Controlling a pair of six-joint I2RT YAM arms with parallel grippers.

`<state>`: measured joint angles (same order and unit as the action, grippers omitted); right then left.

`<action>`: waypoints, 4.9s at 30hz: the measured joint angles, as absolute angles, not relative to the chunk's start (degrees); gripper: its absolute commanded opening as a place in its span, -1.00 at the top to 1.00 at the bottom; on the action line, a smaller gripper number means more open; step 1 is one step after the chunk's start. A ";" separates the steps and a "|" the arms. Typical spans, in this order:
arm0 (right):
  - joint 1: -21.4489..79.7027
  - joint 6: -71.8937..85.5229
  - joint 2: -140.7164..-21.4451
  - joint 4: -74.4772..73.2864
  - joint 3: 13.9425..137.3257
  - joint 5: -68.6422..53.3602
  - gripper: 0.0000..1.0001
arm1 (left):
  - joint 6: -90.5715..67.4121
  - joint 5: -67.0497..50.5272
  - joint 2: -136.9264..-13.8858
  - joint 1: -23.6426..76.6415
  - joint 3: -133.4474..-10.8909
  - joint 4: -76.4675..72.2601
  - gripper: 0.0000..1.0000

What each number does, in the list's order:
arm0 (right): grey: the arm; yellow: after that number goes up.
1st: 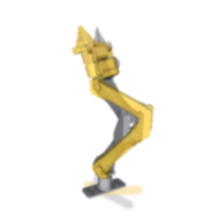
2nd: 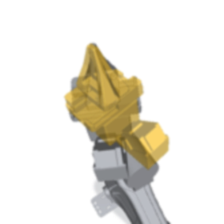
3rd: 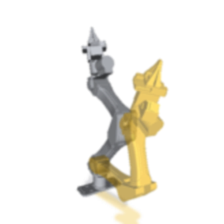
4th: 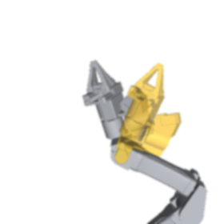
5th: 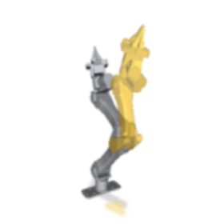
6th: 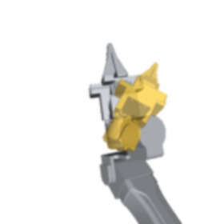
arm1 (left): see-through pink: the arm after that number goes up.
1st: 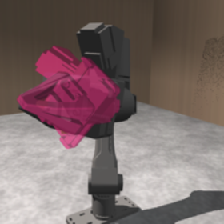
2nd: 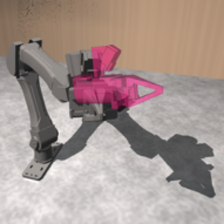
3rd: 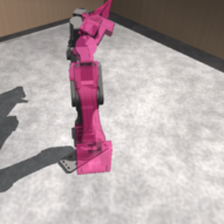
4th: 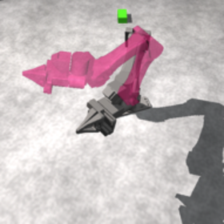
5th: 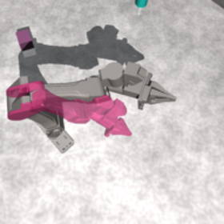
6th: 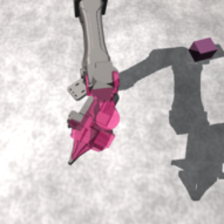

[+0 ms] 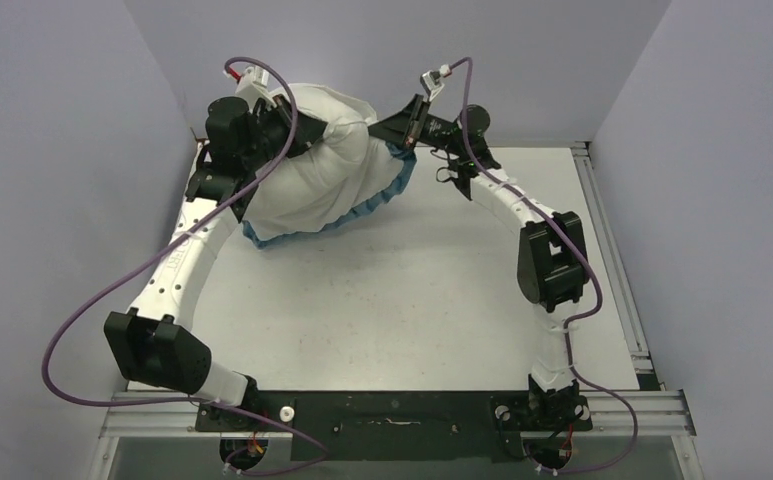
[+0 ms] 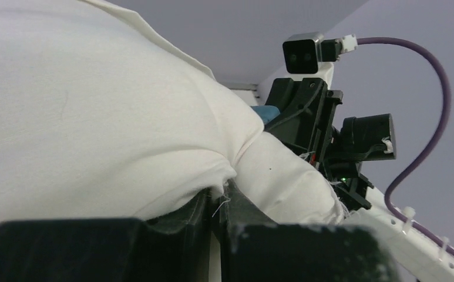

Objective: Put the pillow into the pillowcase
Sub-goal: Stuff the pillow into the pillowcase.

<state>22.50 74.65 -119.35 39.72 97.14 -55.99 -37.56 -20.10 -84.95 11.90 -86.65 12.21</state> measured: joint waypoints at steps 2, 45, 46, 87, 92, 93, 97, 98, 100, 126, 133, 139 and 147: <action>21.19 78.26 -119.37 40.66 101.49 -57.49 0.90 | -39.40 -20.16 -84.77 13.08 -87.44 8.25 1.00; 21.93 42.06 -124.86 -22.20 122.83 -39.97 -0.84 | -49.69 -15.62 -82.26 8.82 -70.57 34.74 -0.56; 21.28 40.80 -123.66 -23.53 121.91 -39.05 -0.85 | -47.99 -15.64 -80.60 7.35 -70.57 36.73 -0.57; 18.20 18.06 -97.27 -46.65 91.79 -25.32 -0.86 | -39.05 -19.84 -74.11 1.93 -70.06 37.89 0.12; 19.42 16.40 -97.54 -47.86 93.34 -21.89 -0.87 | -34.24 -17.56 -84.42 0.86 -77.10 42.89 -0.39; 19.40 16.25 -97.54 -48.34 94.11 -21.17 -0.87 | -33.82 -17.67 -84.66 0.69 -76.64 44.14 -0.45; 19.22 16.25 -97.08 -50.06 96.31 -19.44 -0.87 | -32.62 -19.88 -78.11 0.58 -69.43 47.33 -0.53; 19.22 16.27 -96.73 -50.72 96.31 -19.22 -0.87 | -32.77 -21.28 -74.89 0.58 -66.70 47.77 -0.53; 19.20 16.53 -95.88 -52.45 96.31 -19.07 -0.87 | -34.02 -25.23 -67.79 0.64 -60.64 47.55 -0.54; 16.05 17.41 -97.91 -44.21 88.01 -19.79 -0.80 | -40.91 -8.05 -61.76 15.25 -36.99 16.64 1.00; 15.73 16.05 -106.21 -39.64 93.69 -17.34 -0.81 | -38.98 0.21 -55.13 10.17 -50.54 35.31 1.00; 16.01 14.44 -109.03 -37.60 95.81 -16.27 -0.82 | -36.47 1.98 -57.71 -1.06 -50.92 43.31 1.00; 15.53 13.26 -109.91 -38.06 95.81 -17.02 -0.99 | -31.88 4.60 -71.68 -10.70 -57.08 46.72 -0.69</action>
